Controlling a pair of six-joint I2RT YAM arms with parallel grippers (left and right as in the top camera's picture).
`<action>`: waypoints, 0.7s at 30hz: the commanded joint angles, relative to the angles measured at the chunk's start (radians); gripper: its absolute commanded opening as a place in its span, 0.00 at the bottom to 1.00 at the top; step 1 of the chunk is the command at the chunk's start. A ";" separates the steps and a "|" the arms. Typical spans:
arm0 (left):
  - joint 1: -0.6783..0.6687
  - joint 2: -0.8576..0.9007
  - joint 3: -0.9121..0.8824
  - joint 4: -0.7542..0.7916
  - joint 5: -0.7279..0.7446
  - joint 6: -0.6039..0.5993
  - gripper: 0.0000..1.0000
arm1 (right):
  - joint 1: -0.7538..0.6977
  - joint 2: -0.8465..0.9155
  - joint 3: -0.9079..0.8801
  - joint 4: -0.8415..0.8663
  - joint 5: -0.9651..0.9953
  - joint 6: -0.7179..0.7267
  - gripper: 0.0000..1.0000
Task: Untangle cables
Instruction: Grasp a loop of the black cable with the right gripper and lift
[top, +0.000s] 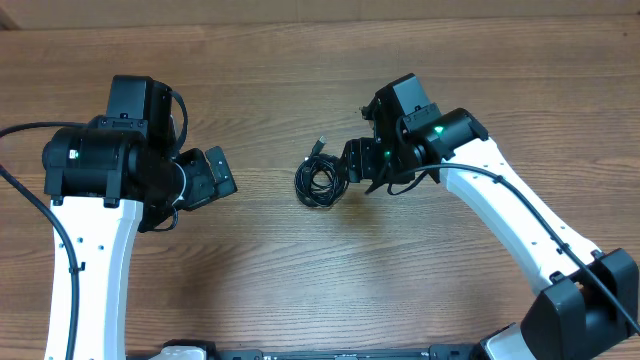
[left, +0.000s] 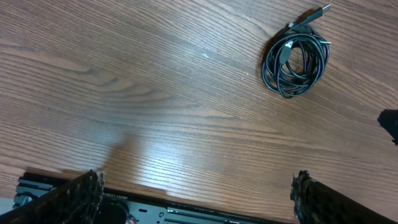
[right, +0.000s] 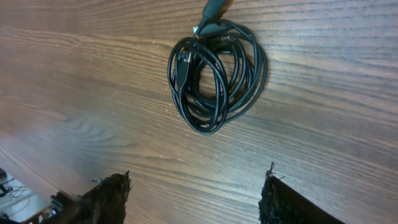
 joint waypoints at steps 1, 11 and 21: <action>0.000 0.000 0.002 -0.003 0.011 -0.006 0.99 | 0.002 0.029 0.021 0.025 -0.029 0.035 0.89; 0.000 0.000 0.002 -0.003 0.011 -0.006 1.00 | 0.002 0.043 0.021 0.019 -0.072 0.035 1.00; 0.000 0.000 0.002 -0.002 0.010 -0.006 0.99 | 0.002 0.043 0.021 0.031 -0.072 0.035 1.00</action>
